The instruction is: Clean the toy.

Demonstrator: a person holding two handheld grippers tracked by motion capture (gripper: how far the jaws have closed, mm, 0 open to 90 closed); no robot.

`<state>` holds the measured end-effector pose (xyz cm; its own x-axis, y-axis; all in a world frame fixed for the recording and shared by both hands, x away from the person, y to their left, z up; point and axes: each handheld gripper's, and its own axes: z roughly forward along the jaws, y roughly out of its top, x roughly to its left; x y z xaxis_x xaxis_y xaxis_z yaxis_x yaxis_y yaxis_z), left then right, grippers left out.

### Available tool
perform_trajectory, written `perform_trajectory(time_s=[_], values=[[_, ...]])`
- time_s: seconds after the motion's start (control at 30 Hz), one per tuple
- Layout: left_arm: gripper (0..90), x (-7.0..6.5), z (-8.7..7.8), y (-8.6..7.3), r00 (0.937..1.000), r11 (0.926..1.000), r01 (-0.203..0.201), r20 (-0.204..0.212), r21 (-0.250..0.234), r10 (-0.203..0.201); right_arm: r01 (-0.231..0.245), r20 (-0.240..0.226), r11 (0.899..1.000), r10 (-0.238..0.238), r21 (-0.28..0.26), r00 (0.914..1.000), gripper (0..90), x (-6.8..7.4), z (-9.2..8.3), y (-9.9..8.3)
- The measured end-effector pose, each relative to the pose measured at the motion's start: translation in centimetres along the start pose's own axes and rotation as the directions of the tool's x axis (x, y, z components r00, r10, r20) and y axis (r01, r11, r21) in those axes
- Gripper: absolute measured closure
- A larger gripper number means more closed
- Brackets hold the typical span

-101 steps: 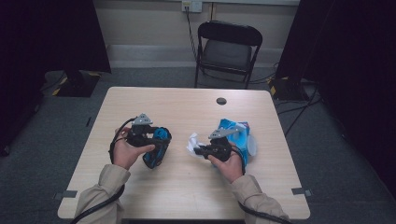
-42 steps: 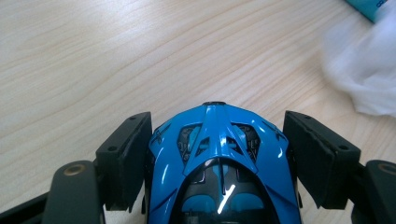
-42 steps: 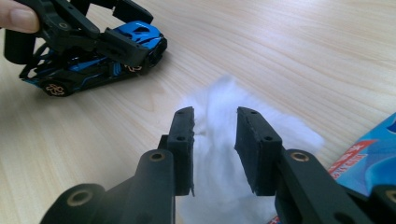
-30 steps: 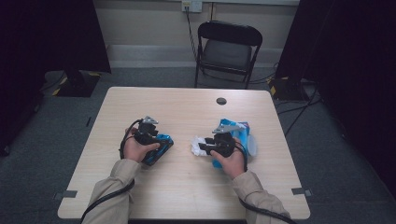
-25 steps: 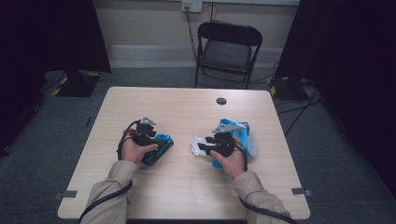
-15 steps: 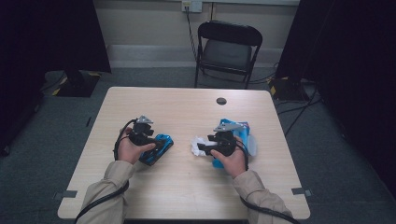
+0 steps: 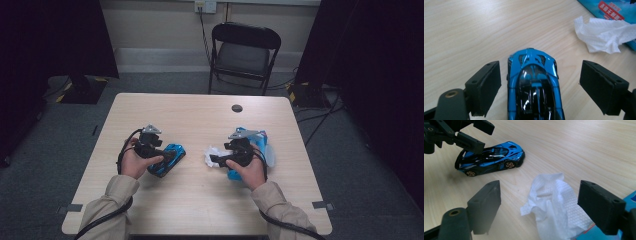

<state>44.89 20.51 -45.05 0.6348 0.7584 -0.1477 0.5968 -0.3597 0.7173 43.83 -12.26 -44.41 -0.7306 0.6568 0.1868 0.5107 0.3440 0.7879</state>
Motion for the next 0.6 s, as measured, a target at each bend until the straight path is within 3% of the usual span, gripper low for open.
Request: perform_trajectory(time_s=[0.23, 0.6], values=[[15.8, -0.4, -1.5, -0.7, 0.9999, 1.0, -0.008, 0.014, 0.001, 0.008, 0.037, -0.038, 0.999, -0.037, -0.003, 0.9986, 14.5, 1.0, -0.4, -0.1], [15.9, -1.1, -3.6, -2.1, 0.9981, 0.9995, -0.03, 0.054, -0.009, 0.031, 0.053, -0.073, 0.999, -0.053, -0.003, 0.9959, 14.6, 1.5, -2.0, -1.0]])
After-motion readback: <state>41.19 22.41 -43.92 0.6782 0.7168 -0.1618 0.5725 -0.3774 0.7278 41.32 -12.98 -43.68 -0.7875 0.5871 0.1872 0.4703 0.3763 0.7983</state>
